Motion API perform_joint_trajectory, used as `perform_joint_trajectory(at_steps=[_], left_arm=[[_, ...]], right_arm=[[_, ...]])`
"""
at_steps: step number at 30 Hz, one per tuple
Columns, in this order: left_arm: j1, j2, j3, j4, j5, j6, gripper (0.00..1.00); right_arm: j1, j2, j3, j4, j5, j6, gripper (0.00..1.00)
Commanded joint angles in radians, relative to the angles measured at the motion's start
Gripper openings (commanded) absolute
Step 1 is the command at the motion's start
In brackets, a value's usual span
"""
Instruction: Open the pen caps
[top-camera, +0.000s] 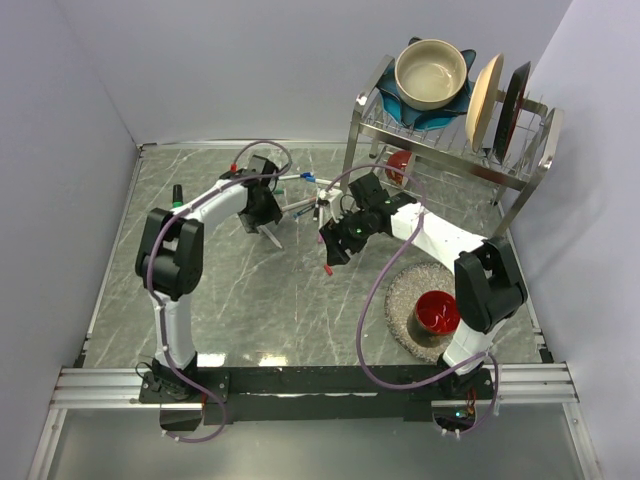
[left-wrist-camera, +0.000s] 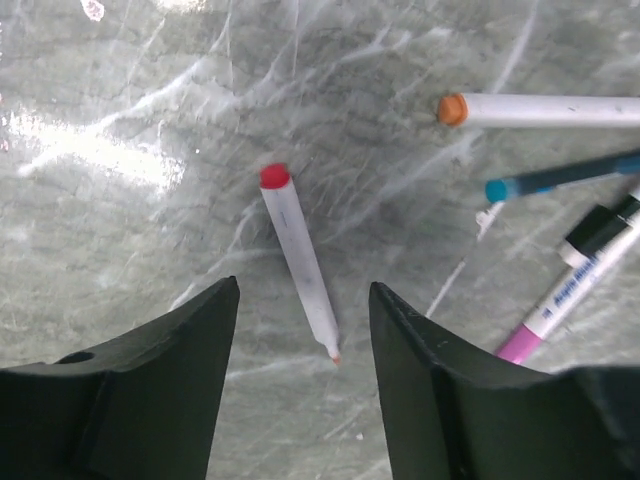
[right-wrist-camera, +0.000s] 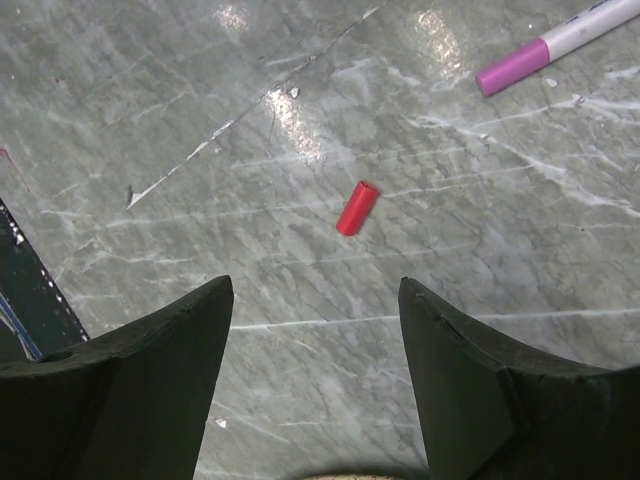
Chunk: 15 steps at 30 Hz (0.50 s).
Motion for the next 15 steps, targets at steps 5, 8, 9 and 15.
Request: perform_joint_trajectory(at_steps=[5, 8, 9, 15], left_arm=[[-0.02, 0.086, 0.086, -0.125, -0.074, 0.013, 0.49], [-0.021, 0.103, 0.088, -0.127, -0.085, 0.021, 0.46], [-0.021, 0.109, 0.091, -0.127, -0.085, 0.024, 0.45], [-0.021, 0.109, 0.065, -0.135, -0.139, 0.033, 0.43]], right_arm=[[-0.007, -0.049, -0.01, 0.009, -0.04, -0.007, 0.75], [-0.007, -0.05, -0.012, 0.009, -0.039, -0.009, 0.75], [-0.008, -0.05, -0.01, 0.007, -0.04, -0.009, 0.76], [-0.007, -0.053, -0.013, 0.007, -0.049, -0.007, 0.76]])
